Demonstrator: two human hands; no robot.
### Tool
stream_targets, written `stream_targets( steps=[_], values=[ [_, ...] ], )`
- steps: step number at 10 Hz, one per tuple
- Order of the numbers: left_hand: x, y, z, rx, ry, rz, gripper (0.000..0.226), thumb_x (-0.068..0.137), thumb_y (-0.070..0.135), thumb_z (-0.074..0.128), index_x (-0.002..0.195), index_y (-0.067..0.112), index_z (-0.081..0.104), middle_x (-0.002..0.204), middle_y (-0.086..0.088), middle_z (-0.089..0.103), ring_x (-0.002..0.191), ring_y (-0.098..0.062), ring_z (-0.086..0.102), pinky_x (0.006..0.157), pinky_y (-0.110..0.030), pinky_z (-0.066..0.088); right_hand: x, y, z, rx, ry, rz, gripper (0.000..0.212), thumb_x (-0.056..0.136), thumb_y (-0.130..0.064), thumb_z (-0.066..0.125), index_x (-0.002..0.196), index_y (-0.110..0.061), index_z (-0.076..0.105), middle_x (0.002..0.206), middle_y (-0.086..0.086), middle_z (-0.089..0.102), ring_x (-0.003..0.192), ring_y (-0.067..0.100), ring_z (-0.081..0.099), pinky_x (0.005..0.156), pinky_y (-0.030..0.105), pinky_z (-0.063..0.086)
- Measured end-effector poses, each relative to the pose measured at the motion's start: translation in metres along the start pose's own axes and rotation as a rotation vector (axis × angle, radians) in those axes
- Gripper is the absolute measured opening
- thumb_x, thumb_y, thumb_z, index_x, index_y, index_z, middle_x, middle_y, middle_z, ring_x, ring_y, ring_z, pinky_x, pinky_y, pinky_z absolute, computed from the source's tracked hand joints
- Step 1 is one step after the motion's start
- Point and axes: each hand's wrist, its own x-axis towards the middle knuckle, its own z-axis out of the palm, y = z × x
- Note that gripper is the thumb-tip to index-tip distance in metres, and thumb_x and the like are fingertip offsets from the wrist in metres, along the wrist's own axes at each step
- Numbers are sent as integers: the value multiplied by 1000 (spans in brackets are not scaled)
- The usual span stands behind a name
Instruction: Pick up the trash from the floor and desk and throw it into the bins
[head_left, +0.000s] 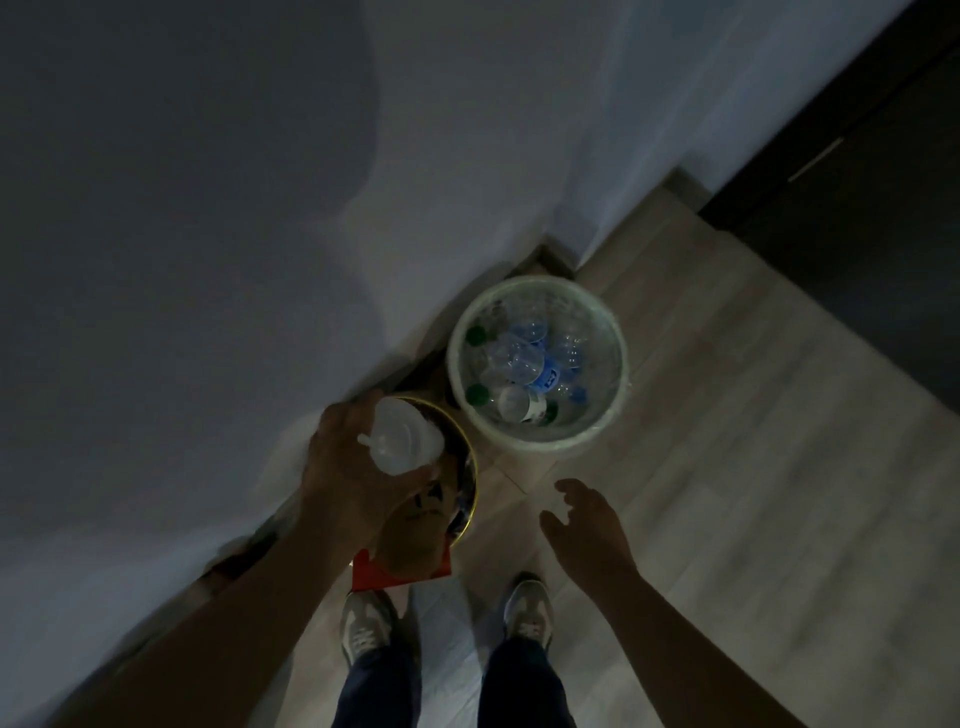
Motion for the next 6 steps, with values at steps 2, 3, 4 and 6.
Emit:
stream_targets(
  steps=[2, 3, 4, 6],
  values=[
    [6, -39, 48, -66, 16, 42, 92, 47, 33, 93, 126, 25, 48, 116, -6, 56, 106, -27, 57, 86, -49, 52, 10, 6, 20, 57, -22, -14, 48, 91, -22, 59, 137, -18, 46, 130, 8, 51, 116, 22, 53, 95, 30, 46],
    [13, -64, 76, 66, 2, 99, 99, 52, 45, 89, 136, 18, 45, 120, -5, 55, 108, -24, 56, 88, -46, 52, 16, 8, 32, 73, -47, -9, 48, 91, -22, 59, 138, -20, 45, 132, 7, 49, 118, 20, 52, 92, 25, 43],
    [24, -71, 93, 86, -26, 35, 103, 58, 42, 87, 144, 23, 33, 135, -2, 47, 121, -24, 50, 95, -48, 49, 21, 15, 39, 88, -52, -5, 49, 92, -21, 59, 139, -19, 45, 132, 6, 49, 119, 19, 52, 89, 22, 42],
    [36, -70, 100, 229, -107, 8, 99, 78, 36, 75, 152, 17, 13, 155, -11, 25, 140, -32, 31, 105, -53, 40, 17, 18, 33, 123, -53, 14, 49, 91, -22, 59, 138, -20, 45, 132, 5, 50, 117, 17, 52, 96, 29, 47]
  ],
)
